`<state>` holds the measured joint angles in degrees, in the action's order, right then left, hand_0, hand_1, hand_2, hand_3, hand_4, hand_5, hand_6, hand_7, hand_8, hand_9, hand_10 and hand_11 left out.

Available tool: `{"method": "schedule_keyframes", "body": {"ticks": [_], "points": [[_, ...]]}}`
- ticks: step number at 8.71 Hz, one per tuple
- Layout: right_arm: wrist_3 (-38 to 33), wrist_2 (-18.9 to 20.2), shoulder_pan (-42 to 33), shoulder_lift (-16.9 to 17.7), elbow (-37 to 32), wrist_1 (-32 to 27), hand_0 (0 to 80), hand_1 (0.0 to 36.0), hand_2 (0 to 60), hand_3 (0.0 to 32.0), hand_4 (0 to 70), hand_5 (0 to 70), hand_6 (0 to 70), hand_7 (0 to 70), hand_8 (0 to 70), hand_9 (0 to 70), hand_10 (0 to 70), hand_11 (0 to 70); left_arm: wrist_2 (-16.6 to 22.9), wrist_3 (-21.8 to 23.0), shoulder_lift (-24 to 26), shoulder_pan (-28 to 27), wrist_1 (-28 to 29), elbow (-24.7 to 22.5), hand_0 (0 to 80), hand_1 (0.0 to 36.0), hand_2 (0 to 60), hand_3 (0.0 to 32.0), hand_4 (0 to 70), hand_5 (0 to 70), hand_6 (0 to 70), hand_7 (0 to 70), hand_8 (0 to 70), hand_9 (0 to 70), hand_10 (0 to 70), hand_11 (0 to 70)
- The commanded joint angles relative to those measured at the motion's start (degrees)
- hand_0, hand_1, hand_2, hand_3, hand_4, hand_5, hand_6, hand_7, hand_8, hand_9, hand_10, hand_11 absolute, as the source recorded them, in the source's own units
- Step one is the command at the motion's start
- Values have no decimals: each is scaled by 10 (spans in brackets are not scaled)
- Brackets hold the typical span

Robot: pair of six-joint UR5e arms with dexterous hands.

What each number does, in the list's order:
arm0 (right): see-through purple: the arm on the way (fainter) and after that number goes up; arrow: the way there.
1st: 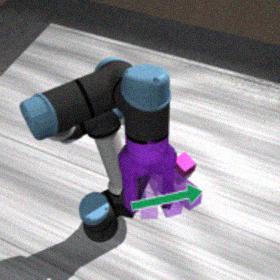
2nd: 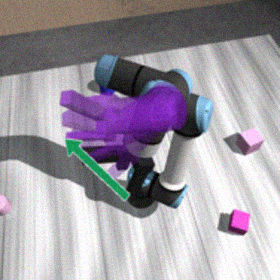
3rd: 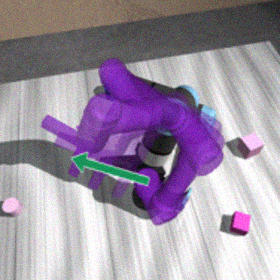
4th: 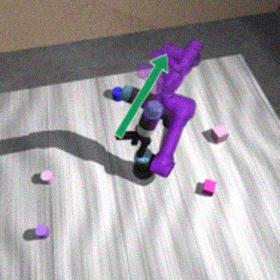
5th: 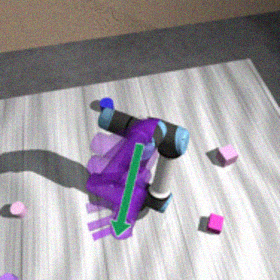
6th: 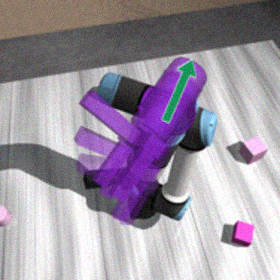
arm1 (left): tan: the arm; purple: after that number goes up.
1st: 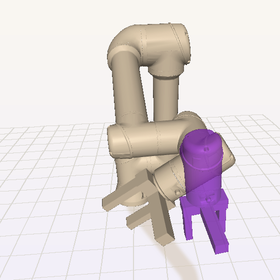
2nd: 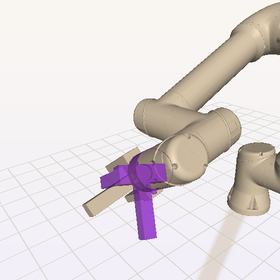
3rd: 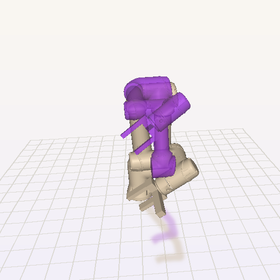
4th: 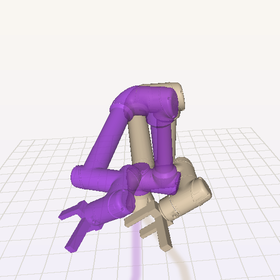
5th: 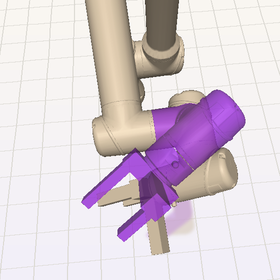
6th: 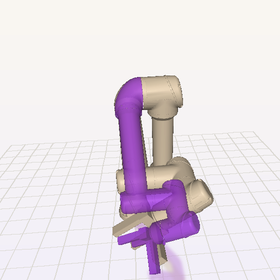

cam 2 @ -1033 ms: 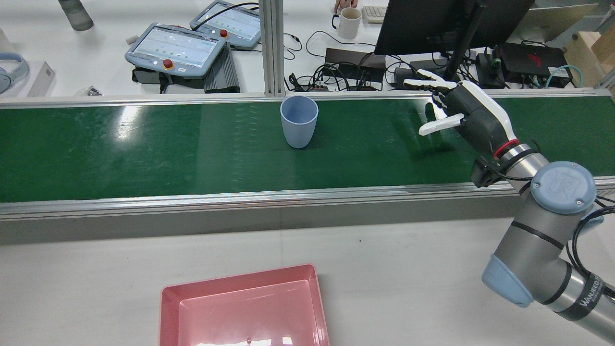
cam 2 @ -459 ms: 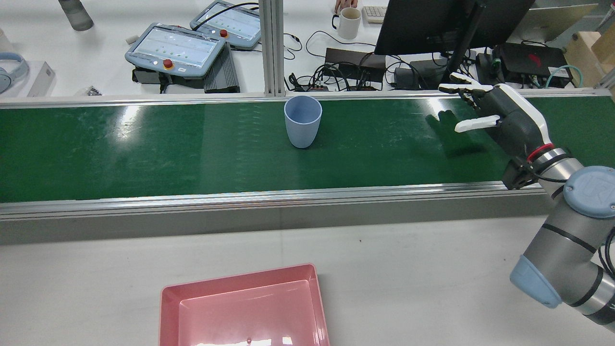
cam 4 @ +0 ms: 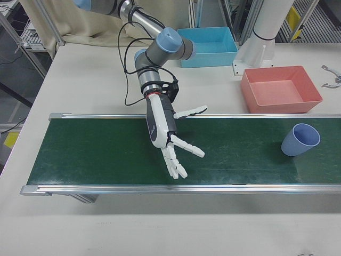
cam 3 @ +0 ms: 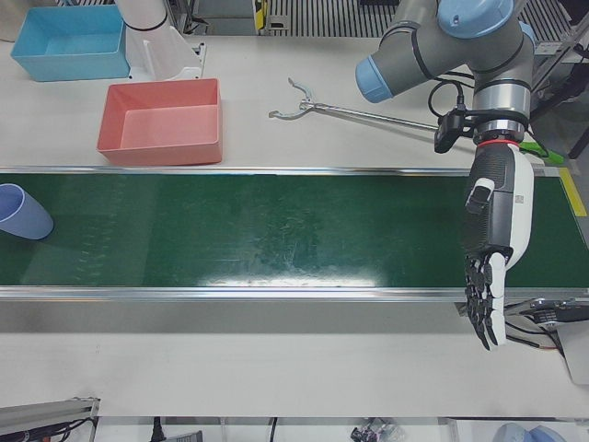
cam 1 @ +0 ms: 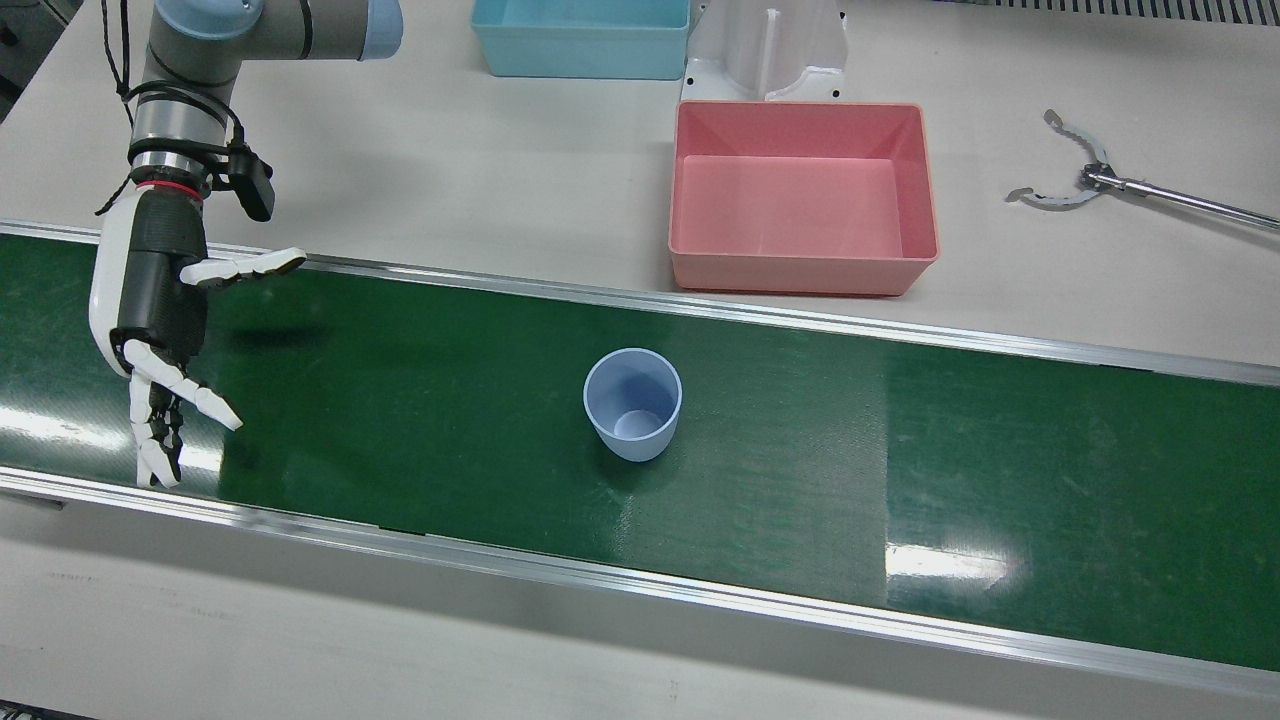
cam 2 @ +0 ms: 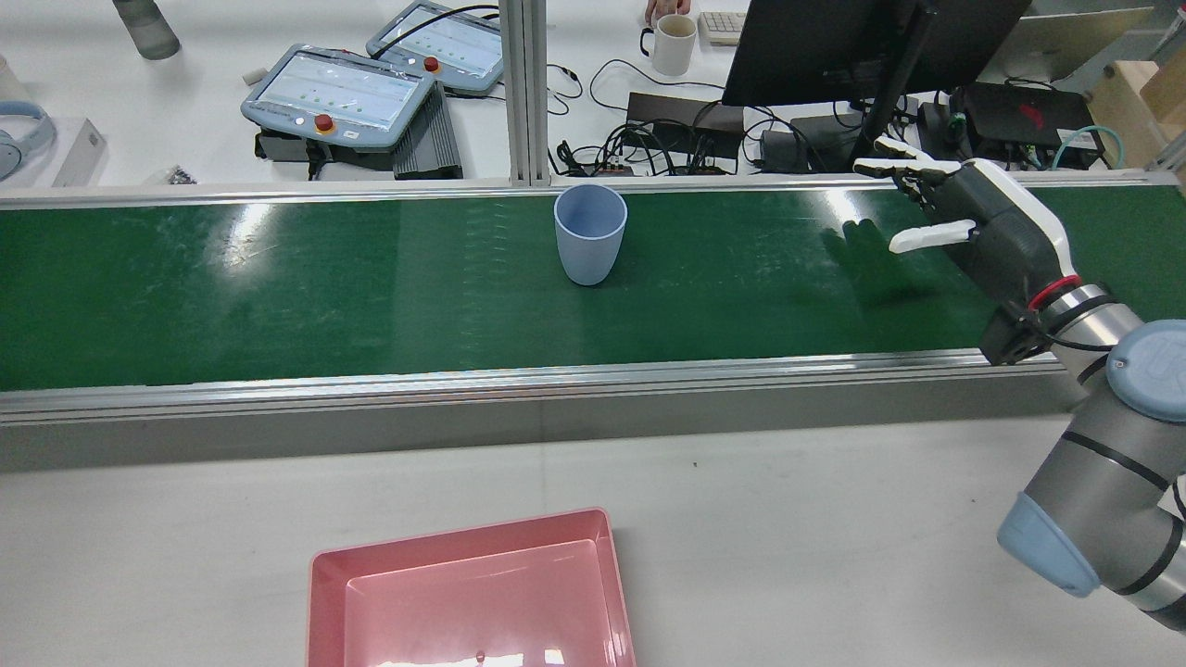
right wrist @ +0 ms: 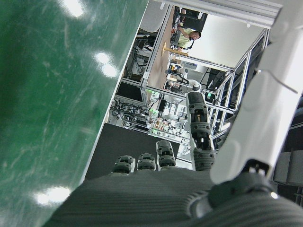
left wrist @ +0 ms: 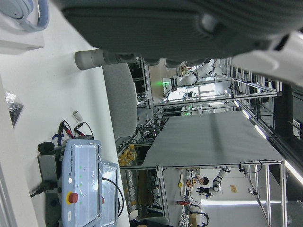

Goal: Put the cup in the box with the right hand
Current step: 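Hold the open right hand over the belt ahead of the cup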

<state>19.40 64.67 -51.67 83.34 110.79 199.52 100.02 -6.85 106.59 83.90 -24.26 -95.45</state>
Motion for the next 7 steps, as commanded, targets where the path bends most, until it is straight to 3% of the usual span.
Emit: {"method": "schedule_keyframes", "body": {"ticks": [1,7], "points": [[-2,2,-1,2,6,0,523,91,0,0,237,50,48,141,26,49,30,58,0,1,0,0,0,0,0,0,0,0,0,0,0,0,0,0,0,0],[-1,2,2,1,5,0,521,92,0,0,249,49,48,151,26,51,32,61,0,0,0,-1,0,0,0,0,0,0,0,0,0,0,0,0,0,0]]}}
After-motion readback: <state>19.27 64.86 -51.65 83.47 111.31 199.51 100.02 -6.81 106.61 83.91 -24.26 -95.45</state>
